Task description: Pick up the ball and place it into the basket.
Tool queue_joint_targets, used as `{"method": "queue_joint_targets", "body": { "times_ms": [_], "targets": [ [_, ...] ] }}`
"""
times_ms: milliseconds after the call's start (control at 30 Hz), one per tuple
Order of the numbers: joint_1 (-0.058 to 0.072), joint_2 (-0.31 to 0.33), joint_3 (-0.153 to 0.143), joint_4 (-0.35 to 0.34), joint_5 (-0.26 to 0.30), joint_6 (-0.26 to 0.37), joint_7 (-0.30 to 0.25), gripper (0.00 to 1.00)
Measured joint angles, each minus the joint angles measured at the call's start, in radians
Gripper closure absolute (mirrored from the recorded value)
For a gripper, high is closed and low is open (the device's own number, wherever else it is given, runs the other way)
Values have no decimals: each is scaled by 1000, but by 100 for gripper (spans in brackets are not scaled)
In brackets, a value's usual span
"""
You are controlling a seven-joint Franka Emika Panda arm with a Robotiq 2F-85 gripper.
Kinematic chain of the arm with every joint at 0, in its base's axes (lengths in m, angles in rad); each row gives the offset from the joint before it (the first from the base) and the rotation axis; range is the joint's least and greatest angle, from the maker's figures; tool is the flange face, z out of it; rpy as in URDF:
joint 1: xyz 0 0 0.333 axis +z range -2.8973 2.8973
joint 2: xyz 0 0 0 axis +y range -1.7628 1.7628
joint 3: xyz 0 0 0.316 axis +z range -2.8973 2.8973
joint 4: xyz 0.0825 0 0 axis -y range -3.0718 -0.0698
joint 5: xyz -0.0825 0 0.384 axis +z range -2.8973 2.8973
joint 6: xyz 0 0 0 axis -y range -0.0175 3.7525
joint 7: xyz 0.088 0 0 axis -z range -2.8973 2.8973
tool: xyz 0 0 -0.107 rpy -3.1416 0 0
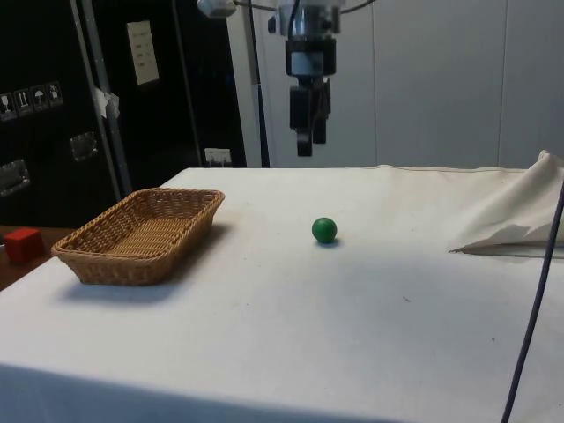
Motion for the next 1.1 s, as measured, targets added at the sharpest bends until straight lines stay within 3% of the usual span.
{"method": "queue_joint_targets", "body": {
  "times_ms": [300,533,867,1100],
  "targets": [
    [0,35,-1,-55,17,106,-11,0],
    [2,108,5,-70,91,182,-56,0],
    [4,201,21,-70,213,242,-132,0],
    [4,251,32,-70,268,278,-169,0]
  ]
}}
